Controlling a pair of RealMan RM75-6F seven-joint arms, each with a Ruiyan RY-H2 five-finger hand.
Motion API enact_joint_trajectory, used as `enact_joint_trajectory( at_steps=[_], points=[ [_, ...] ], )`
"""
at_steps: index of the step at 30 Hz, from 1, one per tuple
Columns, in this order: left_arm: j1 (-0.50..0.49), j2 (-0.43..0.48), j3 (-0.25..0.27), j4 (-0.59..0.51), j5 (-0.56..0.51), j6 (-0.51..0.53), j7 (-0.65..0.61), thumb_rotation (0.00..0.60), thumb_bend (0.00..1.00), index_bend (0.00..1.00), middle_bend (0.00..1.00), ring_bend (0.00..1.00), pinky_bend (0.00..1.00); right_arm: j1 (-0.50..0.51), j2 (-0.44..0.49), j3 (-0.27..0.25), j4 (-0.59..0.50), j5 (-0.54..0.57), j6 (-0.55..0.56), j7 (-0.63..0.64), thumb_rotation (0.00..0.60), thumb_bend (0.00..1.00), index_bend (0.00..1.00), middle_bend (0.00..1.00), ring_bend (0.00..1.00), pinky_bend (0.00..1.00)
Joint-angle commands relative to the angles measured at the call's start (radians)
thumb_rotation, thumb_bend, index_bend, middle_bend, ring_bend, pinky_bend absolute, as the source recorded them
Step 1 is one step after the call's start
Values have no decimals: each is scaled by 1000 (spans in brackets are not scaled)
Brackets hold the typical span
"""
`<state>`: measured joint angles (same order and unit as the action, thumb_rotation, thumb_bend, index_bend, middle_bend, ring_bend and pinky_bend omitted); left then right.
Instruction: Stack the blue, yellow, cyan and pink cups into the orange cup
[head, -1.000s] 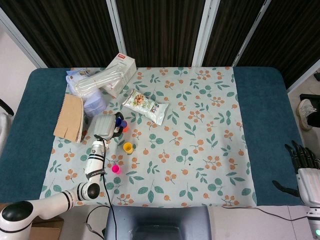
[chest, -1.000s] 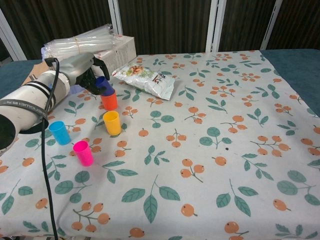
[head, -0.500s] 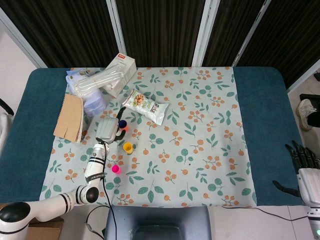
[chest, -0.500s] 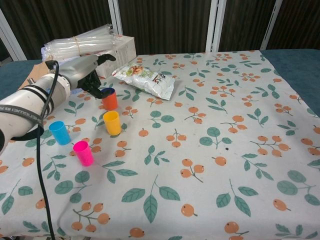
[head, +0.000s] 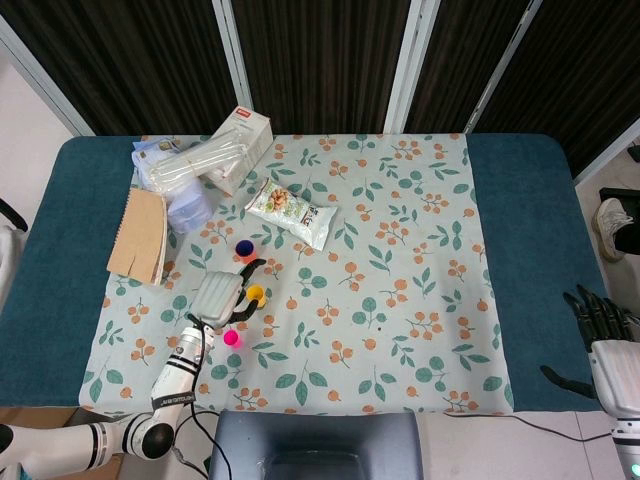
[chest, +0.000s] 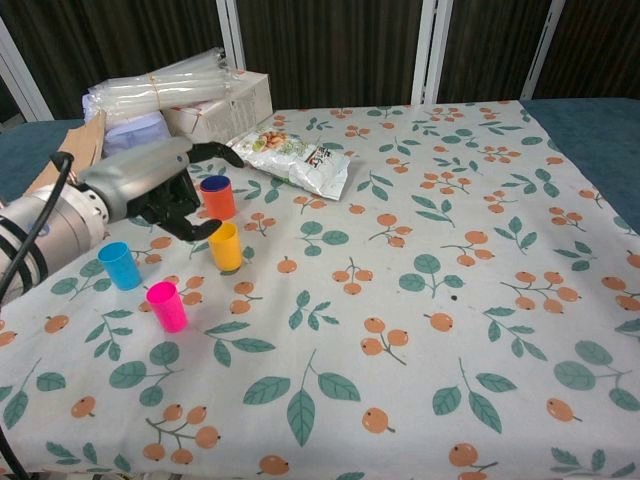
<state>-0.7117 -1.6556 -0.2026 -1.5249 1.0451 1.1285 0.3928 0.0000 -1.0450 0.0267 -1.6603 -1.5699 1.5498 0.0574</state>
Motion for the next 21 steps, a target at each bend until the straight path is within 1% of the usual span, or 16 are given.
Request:
enact_joint_trajectory(
  at_steps=[1,10,15,21],
  points=[
    [0,-44,15,34,-24,-5,38,600,359,230,1000,1000,1000,-3,5,-3,2,-7,7,14,600,175,0,0,0,0],
    [-9,-129,17,158,-28,-4,75,600,360,305,1000,1000,1000,-4,11,-4,5,-9,9,28,600,175,0,0,0,0],
    [-6,-144,15,204,-27,-9,78,600,361,340,1000,1000,1000,-6,12,-3,6,-8,13,31,600,175,0,0,0,0],
    [0,-147,14,218,-11,-11,68,600,361,369,1000,1000,1000,-5,11,-3,6,-9,11,28,600,175,0,0,0,0]
  ],
)
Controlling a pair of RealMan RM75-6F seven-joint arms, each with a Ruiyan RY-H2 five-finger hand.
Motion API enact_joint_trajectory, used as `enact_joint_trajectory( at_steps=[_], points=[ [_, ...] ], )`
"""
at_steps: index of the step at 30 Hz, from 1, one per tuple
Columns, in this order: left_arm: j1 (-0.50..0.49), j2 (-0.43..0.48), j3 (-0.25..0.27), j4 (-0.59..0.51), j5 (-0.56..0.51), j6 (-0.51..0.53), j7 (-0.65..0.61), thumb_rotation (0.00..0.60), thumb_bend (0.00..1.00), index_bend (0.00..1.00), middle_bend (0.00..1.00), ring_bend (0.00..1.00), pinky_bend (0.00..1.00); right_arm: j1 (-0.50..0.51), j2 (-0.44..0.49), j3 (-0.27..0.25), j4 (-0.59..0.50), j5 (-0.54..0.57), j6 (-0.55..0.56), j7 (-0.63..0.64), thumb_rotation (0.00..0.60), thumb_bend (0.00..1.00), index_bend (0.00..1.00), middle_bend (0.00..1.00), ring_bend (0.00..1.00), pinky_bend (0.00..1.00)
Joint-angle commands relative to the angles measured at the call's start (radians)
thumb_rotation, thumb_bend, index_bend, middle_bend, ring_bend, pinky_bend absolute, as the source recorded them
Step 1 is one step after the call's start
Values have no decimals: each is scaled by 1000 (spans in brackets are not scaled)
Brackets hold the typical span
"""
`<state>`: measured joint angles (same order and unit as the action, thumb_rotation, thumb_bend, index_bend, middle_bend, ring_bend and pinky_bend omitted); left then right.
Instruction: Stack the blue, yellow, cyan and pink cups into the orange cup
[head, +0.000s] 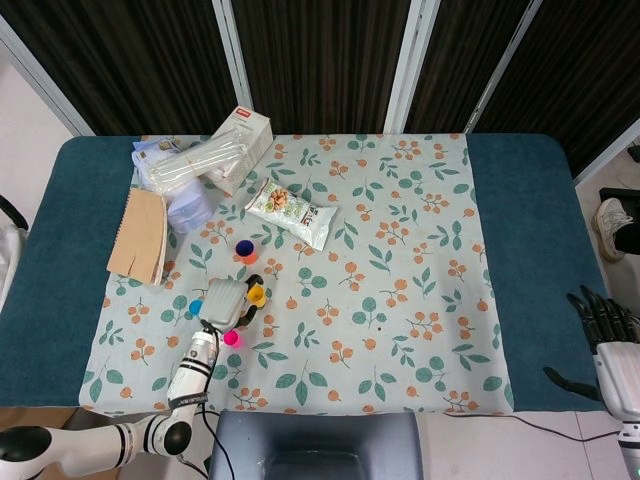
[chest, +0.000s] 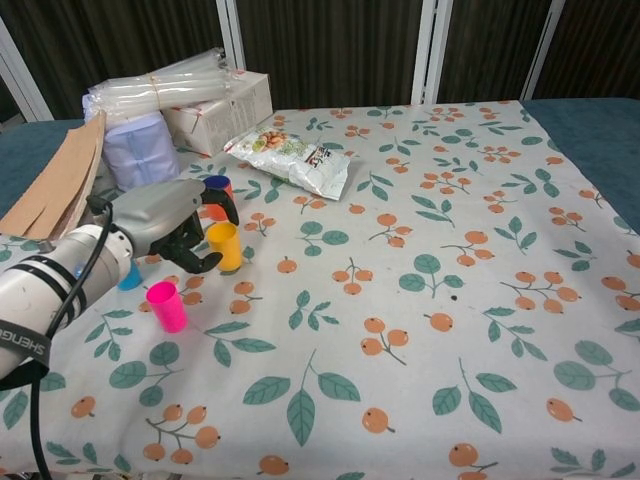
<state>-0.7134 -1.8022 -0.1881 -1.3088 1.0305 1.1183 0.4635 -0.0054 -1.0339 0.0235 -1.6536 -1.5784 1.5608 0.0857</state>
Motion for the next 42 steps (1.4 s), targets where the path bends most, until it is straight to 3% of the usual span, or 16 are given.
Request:
enact_joint_trajectory(
  at_steps=[1,13,20,28,42],
  points=[
    [3,-1,-1,3,7,-1,-5,600,360,378,1000,1000,1000,0,-1,0,-1,0,0,-2,600,175,0,0,0,0],
    [1,-9,-32,20,15,-13,-32,600,365,480,1000,1000,1000,0,-1,1,-1,3,-1,-2,600,175,0,0,0,0],
    [-32,25,-133,-15,12,16,-45,600,367,486,1000,1000,1000,-2,4,3,-1,6,2,9,600,175,0,0,0,0],
    [-99,24,-245,74,-88,-12,-21,600,369,482,1000,1000,1000,-3,7,6,0,11,5,22,600,175,0,0,0,0],
    [-129,-23,-222,219,-117,-60,-51,600,368,483,1000,1000,1000,0,4,13,0,24,-3,11,600,175,0,0,0,0]
  ],
)
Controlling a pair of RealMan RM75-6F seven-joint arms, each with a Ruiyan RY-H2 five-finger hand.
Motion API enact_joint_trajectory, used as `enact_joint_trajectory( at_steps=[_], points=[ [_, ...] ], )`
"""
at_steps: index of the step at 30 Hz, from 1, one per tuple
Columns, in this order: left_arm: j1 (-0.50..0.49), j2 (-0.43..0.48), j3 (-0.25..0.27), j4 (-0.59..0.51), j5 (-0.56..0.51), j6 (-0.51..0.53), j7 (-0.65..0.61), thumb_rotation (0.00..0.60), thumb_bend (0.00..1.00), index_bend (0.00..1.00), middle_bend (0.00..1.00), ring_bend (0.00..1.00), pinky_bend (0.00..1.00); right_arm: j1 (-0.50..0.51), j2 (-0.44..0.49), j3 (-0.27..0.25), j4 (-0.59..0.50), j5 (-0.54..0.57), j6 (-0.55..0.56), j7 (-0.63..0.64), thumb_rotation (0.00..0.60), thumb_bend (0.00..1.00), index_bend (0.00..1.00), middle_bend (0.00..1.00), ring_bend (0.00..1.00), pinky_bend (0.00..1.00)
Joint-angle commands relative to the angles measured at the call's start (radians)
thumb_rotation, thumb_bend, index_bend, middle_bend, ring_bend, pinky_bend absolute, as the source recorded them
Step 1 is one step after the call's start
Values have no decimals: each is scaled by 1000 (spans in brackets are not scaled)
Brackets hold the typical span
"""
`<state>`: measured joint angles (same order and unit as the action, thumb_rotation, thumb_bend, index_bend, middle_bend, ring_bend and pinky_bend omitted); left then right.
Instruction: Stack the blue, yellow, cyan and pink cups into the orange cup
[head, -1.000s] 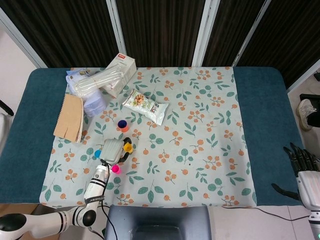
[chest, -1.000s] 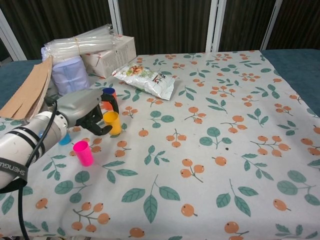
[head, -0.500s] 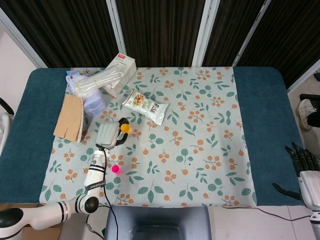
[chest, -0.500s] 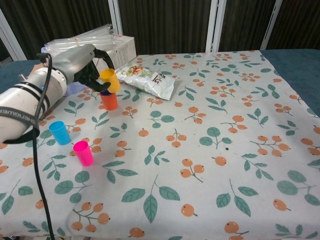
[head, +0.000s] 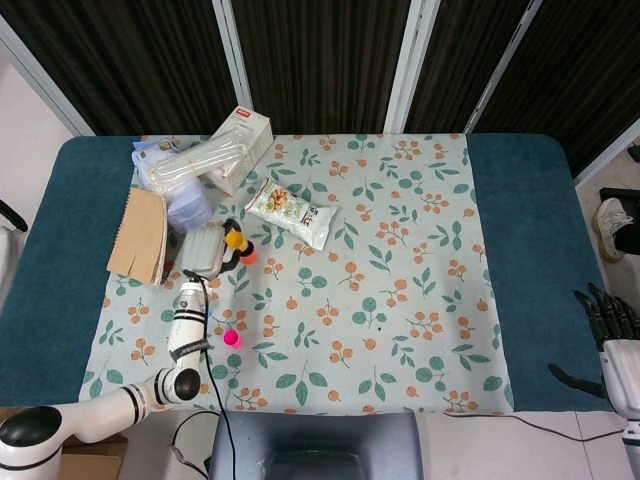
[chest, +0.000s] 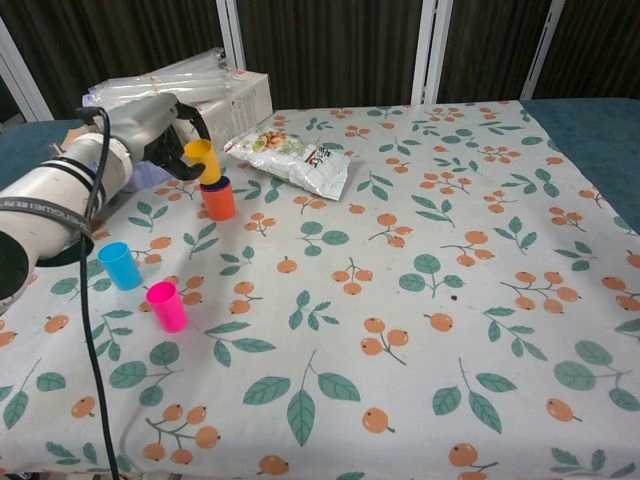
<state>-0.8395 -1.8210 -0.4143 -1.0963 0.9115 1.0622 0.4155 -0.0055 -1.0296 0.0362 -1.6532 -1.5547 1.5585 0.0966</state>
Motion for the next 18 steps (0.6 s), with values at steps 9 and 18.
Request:
enact_joint_trajectory(
  at_steps=[9,18],
  points=[
    [-8,-20,18,42,0,-18,-14,600,365,471,1000,1000,1000,-3,2,4,0,5,6,5,600,175,0,0,0,0],
    [-2,-12,34,10,3,-24,-12,600,366,6,1000,1000,1000,-4,2,4,1,2,7,7,600,175,0,0,0,0]
  ],
)
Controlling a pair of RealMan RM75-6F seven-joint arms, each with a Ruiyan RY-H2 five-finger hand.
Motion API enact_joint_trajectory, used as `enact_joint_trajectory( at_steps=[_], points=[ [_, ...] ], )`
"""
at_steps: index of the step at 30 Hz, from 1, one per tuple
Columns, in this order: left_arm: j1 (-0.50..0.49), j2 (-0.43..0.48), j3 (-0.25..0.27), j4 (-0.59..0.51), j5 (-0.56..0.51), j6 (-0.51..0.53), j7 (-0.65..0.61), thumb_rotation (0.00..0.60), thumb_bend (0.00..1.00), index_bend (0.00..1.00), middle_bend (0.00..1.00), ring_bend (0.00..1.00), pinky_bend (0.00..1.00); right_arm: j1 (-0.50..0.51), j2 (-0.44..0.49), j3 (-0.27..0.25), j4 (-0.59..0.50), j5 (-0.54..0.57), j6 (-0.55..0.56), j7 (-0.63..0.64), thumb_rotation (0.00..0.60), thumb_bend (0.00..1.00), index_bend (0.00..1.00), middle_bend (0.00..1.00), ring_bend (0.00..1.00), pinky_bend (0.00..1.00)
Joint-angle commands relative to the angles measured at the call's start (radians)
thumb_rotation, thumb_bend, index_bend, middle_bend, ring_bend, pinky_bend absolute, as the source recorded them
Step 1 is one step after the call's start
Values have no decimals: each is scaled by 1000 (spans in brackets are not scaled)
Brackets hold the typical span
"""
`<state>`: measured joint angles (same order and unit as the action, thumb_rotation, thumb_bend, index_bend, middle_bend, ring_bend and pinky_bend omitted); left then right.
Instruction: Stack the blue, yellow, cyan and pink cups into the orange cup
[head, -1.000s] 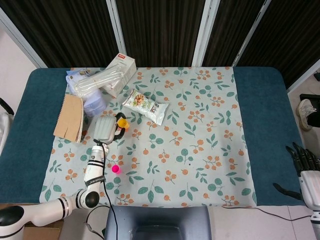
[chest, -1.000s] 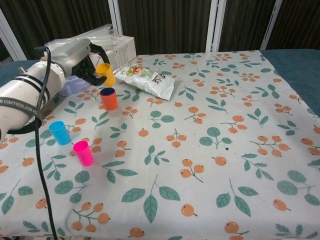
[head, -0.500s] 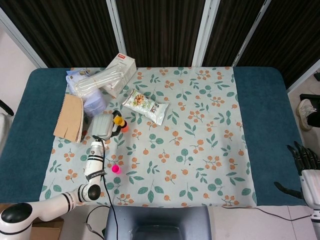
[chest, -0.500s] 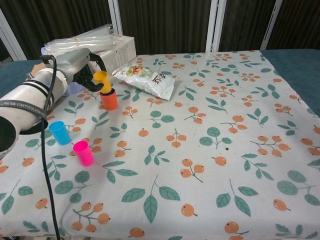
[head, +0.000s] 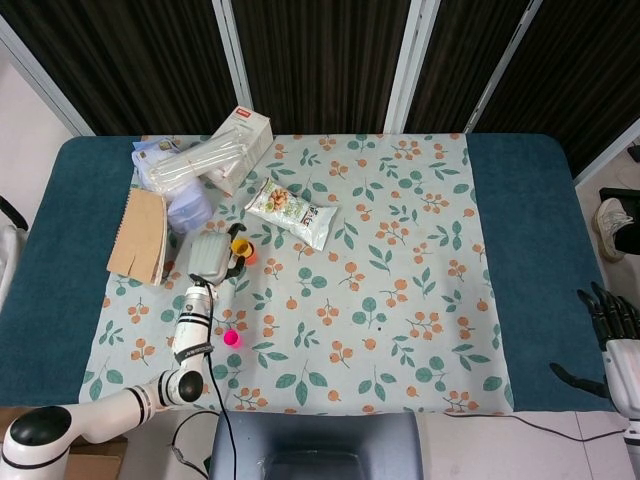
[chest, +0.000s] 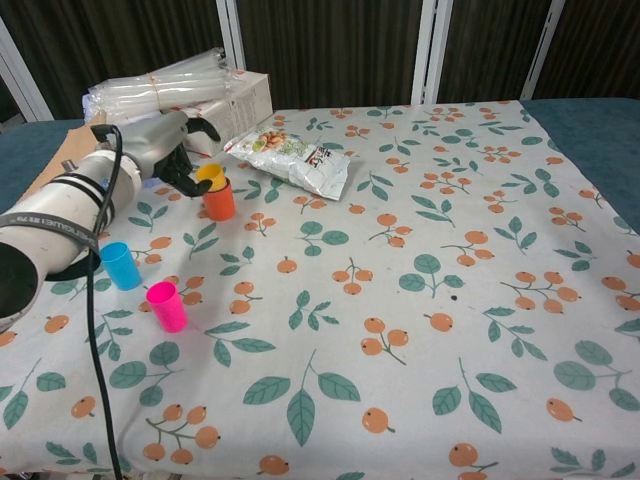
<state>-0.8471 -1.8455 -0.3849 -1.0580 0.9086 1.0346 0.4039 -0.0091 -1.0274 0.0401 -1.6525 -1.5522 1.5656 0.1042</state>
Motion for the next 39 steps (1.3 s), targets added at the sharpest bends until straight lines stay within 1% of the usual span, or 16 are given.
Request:
enact_joint_trajectory(
  at_steps=[1,3,6,9,10,13,15,18,23,31,35,39],
  points=[
    [11,22,8,-48,12,10,0,600,366,0,1000,1000,1000,0,0,0,1,-1,-1,0,600,175,0,0,0,0],
    [24,46,16,-99,27,28,0,600,364,0,1000,1000,1000,1,-1,-1,1,-1,-3,-3,600,175,0,0,0,0],
    [61,107,34,-230,46,52,-5,600,362,10,1000,1000,1000,3,-2,-5,0,-7,-7,-8,600,175,0,0,0,0],
    [117,193,78,-378,91,94,-6,600,356,79,1000,1000,1000,2,-3,-9,-2,-14,-5,-10,600,175,0,0,0,0],
    [142,227,102,-429,113,113,-7,600,354,104,1000,1000,1000,1,-4,-9,-2,-16,-3,-10,600,175,0,0,0,0],
    [202,295,166,-524,157,146,-18,600,354,151,1000,1000,1000,0,-6,-12,-3,-21,-2,-15,600,175,0,0,0,0],
    [231,325,203,-559,169,148,-28,600,353,169,1000,1000,1000,1,-8,-16,-4,-26,-5,-20,600,175,0,0,0,0],
    [256,335,237,-564,182,151,-36,600,352,186,1000,1000,1000,2,-11,-20,-6,-35,-7,-28,600,175,0,0,0,0],
    [283,311,275,-509,183,141,-49,600,353,212,1000,1000,1000,1,-13,-20,-4,-36,-3,-30,600,174,0,0,0,0],
    [296,269,278,-409,182,126,-65,600,353,283,1000,1000,1000,1,-12,-19,-1,-34,-2,-25,600,175,0,0,0,0],
    [304,264,276,-391,186,122,-76,600,356,330,1000,1000,1000,2,-12,-18,-1,-32,-3,-27,600,175,0,0,0,0],
    [309,263,273,-381,190,116,-84,600,357,357,1000,1000,1000,2,-13,-18,-2,-31,-4,-29,600,175,0,0,0,0]
  ],
)
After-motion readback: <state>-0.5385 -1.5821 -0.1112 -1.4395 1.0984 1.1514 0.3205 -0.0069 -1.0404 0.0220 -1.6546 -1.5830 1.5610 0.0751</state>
